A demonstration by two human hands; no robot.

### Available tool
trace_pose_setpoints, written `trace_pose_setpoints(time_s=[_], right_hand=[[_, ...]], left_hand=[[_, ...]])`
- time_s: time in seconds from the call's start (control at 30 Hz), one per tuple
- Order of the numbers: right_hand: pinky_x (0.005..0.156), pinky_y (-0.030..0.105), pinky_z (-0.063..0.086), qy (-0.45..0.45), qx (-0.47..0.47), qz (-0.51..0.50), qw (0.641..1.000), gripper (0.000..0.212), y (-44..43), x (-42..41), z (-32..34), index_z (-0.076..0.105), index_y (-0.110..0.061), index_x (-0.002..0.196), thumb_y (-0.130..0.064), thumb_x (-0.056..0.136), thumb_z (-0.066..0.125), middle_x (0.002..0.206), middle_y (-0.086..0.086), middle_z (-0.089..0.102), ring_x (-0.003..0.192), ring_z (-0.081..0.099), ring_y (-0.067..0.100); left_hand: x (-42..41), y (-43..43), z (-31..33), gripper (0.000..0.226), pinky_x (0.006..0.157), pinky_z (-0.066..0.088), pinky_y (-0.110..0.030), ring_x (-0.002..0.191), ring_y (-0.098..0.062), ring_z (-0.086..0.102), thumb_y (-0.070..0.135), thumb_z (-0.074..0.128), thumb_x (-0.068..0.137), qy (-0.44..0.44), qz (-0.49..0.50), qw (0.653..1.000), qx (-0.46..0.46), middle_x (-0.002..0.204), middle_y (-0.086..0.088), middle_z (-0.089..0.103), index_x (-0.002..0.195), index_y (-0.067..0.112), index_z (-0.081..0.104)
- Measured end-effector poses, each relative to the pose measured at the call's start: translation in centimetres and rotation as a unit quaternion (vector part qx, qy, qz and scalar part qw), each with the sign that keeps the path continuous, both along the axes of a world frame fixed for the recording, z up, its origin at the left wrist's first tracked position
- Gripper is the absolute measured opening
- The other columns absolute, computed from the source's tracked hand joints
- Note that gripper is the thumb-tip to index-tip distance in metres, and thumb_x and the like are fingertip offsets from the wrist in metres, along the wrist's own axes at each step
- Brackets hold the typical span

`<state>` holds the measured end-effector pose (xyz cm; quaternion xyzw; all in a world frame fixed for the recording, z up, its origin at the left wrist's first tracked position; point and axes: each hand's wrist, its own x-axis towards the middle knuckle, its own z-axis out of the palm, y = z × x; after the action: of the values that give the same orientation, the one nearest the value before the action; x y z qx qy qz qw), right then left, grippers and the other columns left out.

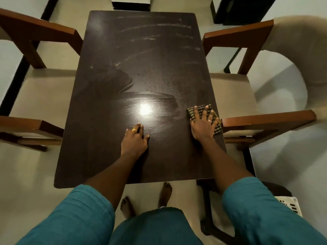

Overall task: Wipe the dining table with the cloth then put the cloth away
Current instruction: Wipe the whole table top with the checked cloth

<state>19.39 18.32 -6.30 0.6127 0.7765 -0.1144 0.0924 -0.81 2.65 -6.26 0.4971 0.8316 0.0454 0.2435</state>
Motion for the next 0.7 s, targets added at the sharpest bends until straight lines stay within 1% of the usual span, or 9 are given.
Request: trace_pose_setpoints(time_s=[0.1,0.17,0.2,0.27,0.37,0.47,0.53,0.63,0.7], right_hand=[[0.112,0.064,0.004,0.011,-0.014,-0.04,0.999,0.063,1.1,-1.9,-0.2,0.003,-0.027,0.152,-0.042,0.099,0.032,0.159,0.018,-0.004,0.144,-0.002,0.044],[0.111,0.065,0.004,0.018,-0.013,-0.035,0.999,0.063,1.2,-3.6,-0.2,0.003,-0.025,0.152,-0.043,0.099,0.032,0.159,0.019,-0.003,0.144,-0.002,0.045],[0.11,0.065,0.004,0.021,-0.009,-0.015,1.0,0.063,1.1,-4.6,-0.2,0.004,-0.025,0.152,-0.043,0.099,0.032,0.159,0.02,-0.003,0.144,-0.002,0.045],[0.111,0.065,0.004,0.028,-0.006,0.033,0.999,0.064,0.7,-6.9,-0.1,0.004,-0.025,0.152,-0.043,0.098,0.033,0.159,0.02,-0.004,0.144,-0.003,0.045],[0.112,0.063,0.003,0.037,-0.013,0.115,0.993,0.064,-1.6,-10.3,0.0,0.006,-0.026,0.152,-0.044,0.097,0.033,0.159,0.019,-0.002,0.144,-0.001,0.043],[0.112,0.061,0.002,0.049,-0.019,0.23,0.972,0.064,-5.1,-12.1,-0.2,0.012,-0.029,0.151,-0.048,0.095,0.036,0.159,0.016,0.004,0.145,0.002,0.04],[0.114,0.058,0.002,0.054,-0.019,0.279,0.959,0.063,-6.0,-12.0,-0.4,0.014,-0.031,0.151,-0.048,0.094,0.037,0.16,0.015,0.005,0.146,0.003,0.038],[0.115,0.054,0.002,0.056,-0.017,0.305,0.951,0.06,-4.2,-10.7,-0.2,0.016,-0.036,0.15,-0.047,0.095,0.036,0.16,0.01,0.004,0.147,0.004,0.034],[0.116,0.054,0.0,0.05,-0.013,0.274,0.96,0.058,-2.2,-9.6,-0.2,0.015,-0.036,0.15,-0.048,0.096,0.034,0.16,0.01,0.003,0.147,0.003,0.033]], left_hand=[[0.1,0.1,0.0,0.058,0.116,0.023,-0.045,0.136,-0.037,0.029,0.042,0.039,0.094,-0.01,0.012,1.0,-0.001,0.152,-0.002,0.027,0.143,0.012,0.032],[0.1,0.3,0.2,0.055,0.118,0.018,-0.044,0.137,-0.034,0.029,0.04,0.041,0.095,-0.021,0.02,1.0,0.01,0.152,-0.001,0.028,0.142,0.012,0.034],[0.1,0.4,0.4,0.053,0.119,0.017,-0.043,0.138,-0.03,0.029,0.037,0.042,0.095,-0.033,0.03,0.999,0.024,0.152,-0.001,0.03,0.142,0.013,0.036],[-0.3,0.4,0.8,0.045,0.118,0.021,-0.04,0.137,-0.022,0.034,0.029,0.044,0.096,-0.074,0.068,0.993,0.061,0.149,0.001,0.037,0.138,0.015,0.042],[-1.4,0.1,1.4,0.04,0.115,0.029,-0.038,0.133,-0.022,0.043,0.02,0.047,0.094,-0.115,0.124,0.977,0.129,0.144,-0.003,0.046,0.133,0.014,0.049],[-2.4,-0.4,1.6,0.039,0.114,0.03,-0.035,0.133,-0.022,0.042,0.016,0.046,0.095,-0.094,0.148,0.974,0.142,0.143,-0.007,0.046,0.133,0.01,0.049],[-2.7,-0.5,1.6,0.038,0.113,0.03,-0.035,0.132,-0.023,0.042,0.017,0.043,0.096,-0.068,0.177,0.972,0.14,0.142,-0.009,0.048,0.132,0.008,0.049],[-2.6,0.3,1.7,0.039,0.113,0.029,-0.036,0.132,-0.024,0.041,0.018,0.041,0.097,-0.027,0.186,0.974,0.127,0.142,-0.009,0.047,0.133,0.007,0.048],[-2.3,1.1,1.5,0.039,0.115,0.027,-0.037,0.132,-0.024,0.041,0.019,0.04,0.097,-0.004,0.155,0.981,0.12,0.142,-0.009,0.047,0.133,0.007,0.047]])
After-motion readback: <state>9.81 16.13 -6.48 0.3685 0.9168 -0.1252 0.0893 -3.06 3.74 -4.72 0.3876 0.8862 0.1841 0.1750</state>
